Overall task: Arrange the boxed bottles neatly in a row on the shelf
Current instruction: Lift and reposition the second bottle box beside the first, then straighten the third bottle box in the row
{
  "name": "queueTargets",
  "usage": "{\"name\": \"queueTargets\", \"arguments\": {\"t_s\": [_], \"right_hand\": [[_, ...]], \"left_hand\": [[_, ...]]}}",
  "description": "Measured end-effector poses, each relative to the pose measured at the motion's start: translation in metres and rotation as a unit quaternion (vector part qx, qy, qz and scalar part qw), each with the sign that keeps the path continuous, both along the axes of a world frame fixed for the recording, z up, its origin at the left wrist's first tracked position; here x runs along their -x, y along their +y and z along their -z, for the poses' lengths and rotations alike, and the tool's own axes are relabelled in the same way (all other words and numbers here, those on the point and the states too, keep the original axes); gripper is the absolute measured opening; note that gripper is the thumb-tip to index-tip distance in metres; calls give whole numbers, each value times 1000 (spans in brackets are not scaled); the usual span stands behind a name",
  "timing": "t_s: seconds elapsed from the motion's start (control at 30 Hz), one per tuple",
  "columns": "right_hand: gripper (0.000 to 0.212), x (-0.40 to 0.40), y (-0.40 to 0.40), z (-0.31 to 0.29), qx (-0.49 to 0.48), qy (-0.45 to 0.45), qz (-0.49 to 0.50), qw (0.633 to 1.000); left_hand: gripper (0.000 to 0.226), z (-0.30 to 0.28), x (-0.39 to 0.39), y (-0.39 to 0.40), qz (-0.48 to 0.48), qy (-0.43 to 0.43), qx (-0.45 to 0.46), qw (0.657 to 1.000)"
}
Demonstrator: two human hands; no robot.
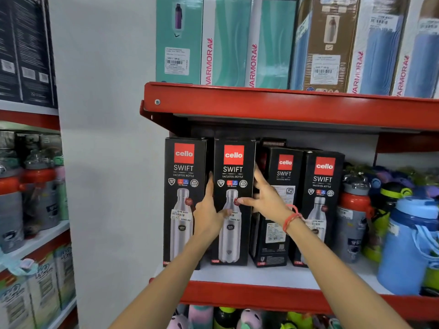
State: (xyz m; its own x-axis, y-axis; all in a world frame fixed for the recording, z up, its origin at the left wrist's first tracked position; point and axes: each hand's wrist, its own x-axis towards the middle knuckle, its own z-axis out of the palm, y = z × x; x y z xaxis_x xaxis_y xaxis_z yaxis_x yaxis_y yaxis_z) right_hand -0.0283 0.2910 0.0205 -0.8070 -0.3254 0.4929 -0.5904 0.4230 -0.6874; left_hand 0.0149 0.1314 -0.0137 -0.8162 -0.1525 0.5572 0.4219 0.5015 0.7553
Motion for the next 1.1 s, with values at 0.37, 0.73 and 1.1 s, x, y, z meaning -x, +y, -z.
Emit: {"name": "queueTargets", "arguments": {"t_s": [0.37, 0.73, 1.1], "right_hand": [[51, -14, 3, 12, 70, 182, 213, 957], [117, -27, 13, 29, -29, 40, 392, 919], [125, -66, 98, 9, 124, 38, 154, 979]], "left_hand": [[90, 3, 10, 12, -119, -38, 113, 986], [47, -2, -20, 35, -127, 153, 143, 970], [55, -6, -39, 46, 8, 88, 61, 994]]}}
